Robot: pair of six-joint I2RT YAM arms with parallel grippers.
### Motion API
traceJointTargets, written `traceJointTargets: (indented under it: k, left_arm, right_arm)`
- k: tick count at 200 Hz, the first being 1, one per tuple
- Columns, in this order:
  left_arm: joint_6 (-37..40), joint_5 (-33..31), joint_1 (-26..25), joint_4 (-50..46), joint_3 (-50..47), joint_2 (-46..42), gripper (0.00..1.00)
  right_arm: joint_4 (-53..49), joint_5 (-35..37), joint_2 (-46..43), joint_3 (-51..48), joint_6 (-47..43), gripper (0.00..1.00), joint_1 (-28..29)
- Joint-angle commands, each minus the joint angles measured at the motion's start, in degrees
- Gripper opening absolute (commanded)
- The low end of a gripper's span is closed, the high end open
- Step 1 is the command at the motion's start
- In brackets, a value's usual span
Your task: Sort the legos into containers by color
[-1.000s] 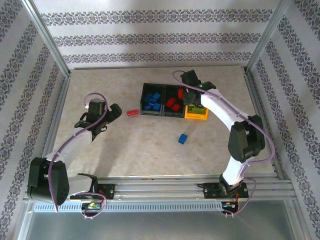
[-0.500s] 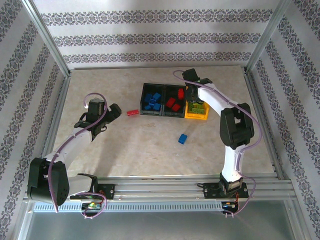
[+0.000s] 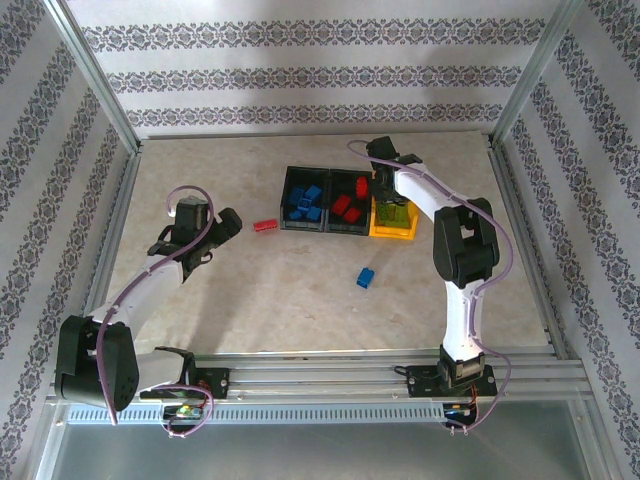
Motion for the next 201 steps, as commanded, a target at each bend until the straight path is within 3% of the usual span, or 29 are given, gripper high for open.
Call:
traceJointTargets:
  k: [1, 62, 110, 114, 118, 157, 201]
  left_arm:
    - [1.8, 0.7, 0.9, -2.5, 1.3, 0.0, 1.00]
    - [5.5, 4.4, 0.9, -3.8, 4.5, 2.9, 1.00]
    - [7.8, 8.0, 0.6, -6.0, 8.4, 7.6, 0.99]
    - [7.9, 8.3, 0.5, -6.2, 8.7, 8.2, 0.99]
    - [8.1, 8.6, 0.4, -6.3, 9.1, 8.7, 0.99]
    - [12.3, 10.7, -0.9, -10.9, 15.4, 15.1, 0.95]
    - [23.0, 10.9, -2.9, -21.0, 24.8, 23.5, 0.94]
  right_arm:
    - [-0.8, 0.3, -0.2, 0.7, -0.5, 0.44, -0.4]
    - [-0.2, -0.8, -7.4, -3.0, 0.5, 0.59, 0.7]
    - [1.1, -1.2, -15.7, -9.3, 3.4, 0.83, 1.7]
    - [1.2, -1.3, -16.4, -9.9, 3.7, 0.95, 1.7]
    - [1.3, -1.2, -17.1, -10.5, 4.0, 0.98, 1.8]
    - [1.7, -0.6, -24.3, -15.9, 7.2, 0.98, 2.2]
    - [2.2, 0.3, -32.9, -21.2, 9.7, 0.98, 2.3]
